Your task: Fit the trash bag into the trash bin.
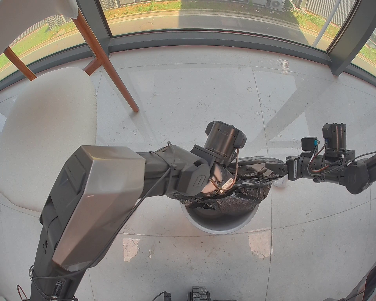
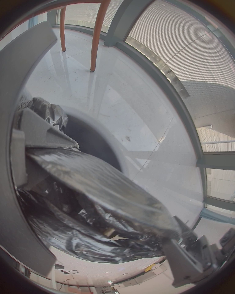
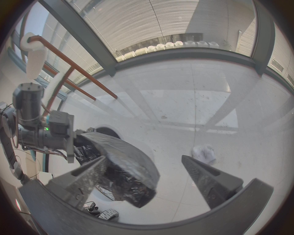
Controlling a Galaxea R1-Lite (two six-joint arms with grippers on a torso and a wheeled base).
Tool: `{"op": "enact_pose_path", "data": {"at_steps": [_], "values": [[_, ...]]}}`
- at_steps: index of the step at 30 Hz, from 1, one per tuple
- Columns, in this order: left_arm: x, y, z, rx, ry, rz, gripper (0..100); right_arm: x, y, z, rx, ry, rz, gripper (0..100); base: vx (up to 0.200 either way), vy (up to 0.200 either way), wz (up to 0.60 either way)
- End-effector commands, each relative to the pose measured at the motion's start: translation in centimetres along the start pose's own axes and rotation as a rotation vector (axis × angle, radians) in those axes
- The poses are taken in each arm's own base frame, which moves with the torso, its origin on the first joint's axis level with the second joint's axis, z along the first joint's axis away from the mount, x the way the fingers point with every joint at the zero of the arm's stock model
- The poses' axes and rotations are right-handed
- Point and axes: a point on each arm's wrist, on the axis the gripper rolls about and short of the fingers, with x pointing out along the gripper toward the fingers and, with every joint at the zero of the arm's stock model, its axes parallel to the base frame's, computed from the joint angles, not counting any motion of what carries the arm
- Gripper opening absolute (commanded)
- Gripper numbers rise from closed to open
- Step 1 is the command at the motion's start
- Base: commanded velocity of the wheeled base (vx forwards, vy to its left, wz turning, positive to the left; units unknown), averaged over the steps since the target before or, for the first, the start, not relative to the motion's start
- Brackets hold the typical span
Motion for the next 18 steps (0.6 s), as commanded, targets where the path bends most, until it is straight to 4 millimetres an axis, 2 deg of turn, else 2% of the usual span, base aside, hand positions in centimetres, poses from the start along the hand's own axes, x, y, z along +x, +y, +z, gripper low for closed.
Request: {"op": "enact_pose_path", "data": {"at_steps": [1, 3, 4, 10, 15, 18], "values": [[0.2, -0.3, -0.6, 0.024, 0.049, -0.017, 0, 0.0, 0.9, -1.2, -0.010, 0.007, 0.049, 100, 0.000, 0.000, 0.00], [0.2, -0.3, -0.8, 0.032, 0.066, -0.023, 0, 0.0, 1.0, -1.2, -0.012, 0.000, 0.051, 100, 0.000, 0.000, 0.00], [0.2, -0.3, -0.9, 0.036, 0.075, -0.027, 100, -0.1, 1.0, -1.3, -0.013, -0.003, 0.050, 100, 0.000, 0.000, 0.00], [-0.4, -0.8, -1.0, 0.061, 0.109, -0.050, 100, -1.8, 1.2, -0.6, -0.010, -0.031, 0.046, 100, 0.000, 0.000, 0.00], [-0.6, -1.4, -2.3, 0.117, 0.223, -0.095, 100, -2.2, 1.2, -0.9, -0.010, -0.033, 0.046, 100, 0.000, 0.000, 0.00], [-1.0, -2.7, -3.0, 0.171, 0.295, -0.138, 100, -2.7, 1.5, -1.3, -0.009, -0.022, 0.050, 100, 0.000, 0.000, 0.00]]}}
